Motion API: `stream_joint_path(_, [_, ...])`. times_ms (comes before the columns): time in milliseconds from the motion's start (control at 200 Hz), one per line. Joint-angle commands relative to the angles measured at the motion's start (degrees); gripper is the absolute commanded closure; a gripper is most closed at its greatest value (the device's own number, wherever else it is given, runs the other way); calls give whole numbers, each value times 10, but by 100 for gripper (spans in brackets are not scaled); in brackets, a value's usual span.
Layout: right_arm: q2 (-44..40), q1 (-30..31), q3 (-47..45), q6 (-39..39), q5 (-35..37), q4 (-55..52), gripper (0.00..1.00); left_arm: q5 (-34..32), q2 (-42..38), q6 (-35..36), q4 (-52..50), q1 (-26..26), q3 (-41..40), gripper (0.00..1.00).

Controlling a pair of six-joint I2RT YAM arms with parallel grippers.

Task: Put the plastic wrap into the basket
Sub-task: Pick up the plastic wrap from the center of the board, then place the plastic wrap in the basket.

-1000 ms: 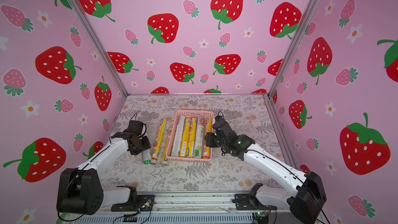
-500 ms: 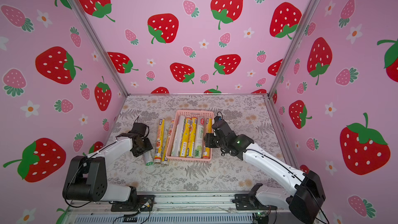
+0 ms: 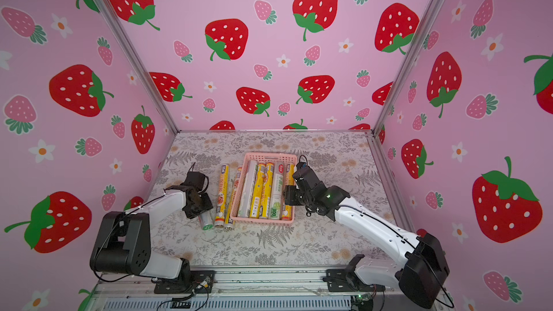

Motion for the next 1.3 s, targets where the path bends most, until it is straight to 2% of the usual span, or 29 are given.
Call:
stream_joint_path(0, [-5, 1, 3, -8, 3, -4, 38, -6, -20, -8, -44, 2, 8, 53])
stream_joint_path(55, [-7, 0, 5, -9, 3, -4, 38, -6, -34, -7, -56, 2, 17, 59])
stream_joint_path(125, [-9, 0, 9, -10, 4, -6, 38, -3, -52, -5, -73, 2, 29, 61])
stream_joint_path(450, [-26, -2, 46, -24, 13, -27, 36, 7, -166, 12, -188, 0, 129, 61])
stream_joint_path(550, [-32, -10, 55, -29, 13, -31, 36, 20, -194, 17, -209, -20, 163, 61])
stream_joint_path(645, [-37, -19, 60, -35, 13, -38, 36, 26, -208, 25, -215, -58, 195, 61])
stream_joint_path(850, [-40, -55, 69, -37, 18, -65, 36, 34, -184, 21, -193, -189, 252, 61])
stream_joint_path(1076, [-54, -95, 49, -26, 14, -78, 35, 43, -111, -4, -132, -317, 267, 61])
stream_joint_path(1296, [-68, -107, 26, -22, 9, -80, 35, 52, -10, -21, -92, -391, 297, 61])
